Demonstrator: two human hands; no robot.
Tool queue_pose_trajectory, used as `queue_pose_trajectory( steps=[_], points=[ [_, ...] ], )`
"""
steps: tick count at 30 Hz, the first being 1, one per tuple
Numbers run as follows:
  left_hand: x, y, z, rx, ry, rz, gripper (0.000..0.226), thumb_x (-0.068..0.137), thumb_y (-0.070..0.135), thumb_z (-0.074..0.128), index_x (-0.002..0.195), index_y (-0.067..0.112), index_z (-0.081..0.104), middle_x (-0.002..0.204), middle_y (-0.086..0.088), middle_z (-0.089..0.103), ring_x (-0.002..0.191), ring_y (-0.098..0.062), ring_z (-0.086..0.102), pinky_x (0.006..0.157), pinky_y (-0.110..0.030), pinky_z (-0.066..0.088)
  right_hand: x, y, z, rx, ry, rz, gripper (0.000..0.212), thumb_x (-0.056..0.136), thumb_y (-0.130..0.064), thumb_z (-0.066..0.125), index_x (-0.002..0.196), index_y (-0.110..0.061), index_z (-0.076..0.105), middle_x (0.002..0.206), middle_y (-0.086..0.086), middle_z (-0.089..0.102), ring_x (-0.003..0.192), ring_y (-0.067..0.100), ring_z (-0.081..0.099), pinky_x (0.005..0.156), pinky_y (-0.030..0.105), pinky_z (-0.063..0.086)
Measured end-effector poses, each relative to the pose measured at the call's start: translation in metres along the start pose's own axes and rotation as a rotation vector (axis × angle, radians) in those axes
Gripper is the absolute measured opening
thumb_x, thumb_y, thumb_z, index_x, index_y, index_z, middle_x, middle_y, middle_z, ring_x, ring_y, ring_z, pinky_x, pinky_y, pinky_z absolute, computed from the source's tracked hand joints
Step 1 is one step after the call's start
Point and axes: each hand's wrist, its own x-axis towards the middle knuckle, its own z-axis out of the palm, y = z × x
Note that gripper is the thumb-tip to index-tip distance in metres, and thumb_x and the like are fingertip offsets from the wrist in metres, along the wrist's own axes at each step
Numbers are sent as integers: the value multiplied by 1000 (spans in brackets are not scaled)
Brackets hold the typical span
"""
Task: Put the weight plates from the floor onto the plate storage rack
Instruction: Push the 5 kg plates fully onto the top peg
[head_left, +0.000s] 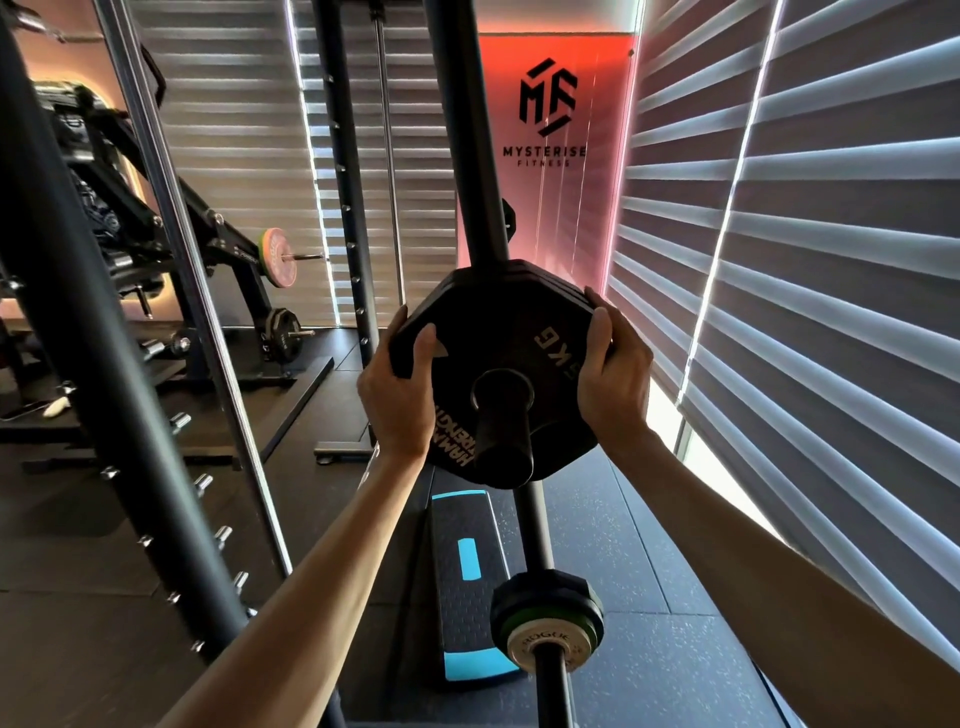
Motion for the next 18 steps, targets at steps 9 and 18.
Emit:
queue_pose_trajectory(
  steps=[9,18],
  points=[
    [-3,10,-7,-9,-52,-79,37,92,47,60,108,15,69,84,24,64,85,10,62,80,-17,52,-9,-15,-6,51,-51,89,47,108,-42,27,126,-16,62,106,-3,71,98,10,66,85,32,58],
    [11,2,-14,-1,-226,-59,61,91,60,51,132,16,61,112,-2,72,100,-6,67,87,-22,54,-18,-16,-5,79,-16,160,50,108,-40,26,134,-12,59,86,-3,70,79,6,67,69,21,58]
  ],
)
